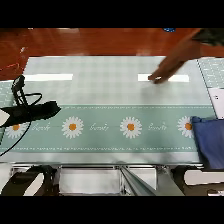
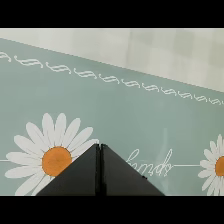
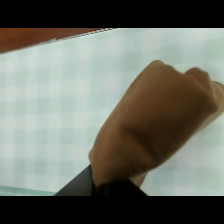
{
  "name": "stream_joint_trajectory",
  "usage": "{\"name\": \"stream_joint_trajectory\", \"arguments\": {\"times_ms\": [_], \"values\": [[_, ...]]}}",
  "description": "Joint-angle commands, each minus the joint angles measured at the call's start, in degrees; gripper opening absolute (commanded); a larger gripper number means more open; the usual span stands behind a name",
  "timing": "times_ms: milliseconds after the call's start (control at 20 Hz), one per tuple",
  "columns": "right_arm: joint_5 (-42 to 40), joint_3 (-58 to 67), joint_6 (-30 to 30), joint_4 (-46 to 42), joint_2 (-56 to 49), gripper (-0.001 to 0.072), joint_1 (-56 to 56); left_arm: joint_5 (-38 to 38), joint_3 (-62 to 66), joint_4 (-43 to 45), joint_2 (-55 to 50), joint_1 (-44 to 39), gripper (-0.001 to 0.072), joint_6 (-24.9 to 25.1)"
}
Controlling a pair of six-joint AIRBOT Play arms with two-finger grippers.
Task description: Fold the shirts.
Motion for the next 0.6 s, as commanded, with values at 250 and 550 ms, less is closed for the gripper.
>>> {"name": "stream_joint_trajectory", "arguments": {"times_ms": [250,550], "values": [[12.55,0.63,4.02,0.76,4.94,0.0024,-22.23,0.07,0.0,0.02,-0.02,-0.02,0.0021,0.04],[19.69,-8.9,4.39,-11.1,12.24,0.0024,-31.1,1.18,0.0,0.02,-0.02,-0.02,0.0021,0.17]]}}
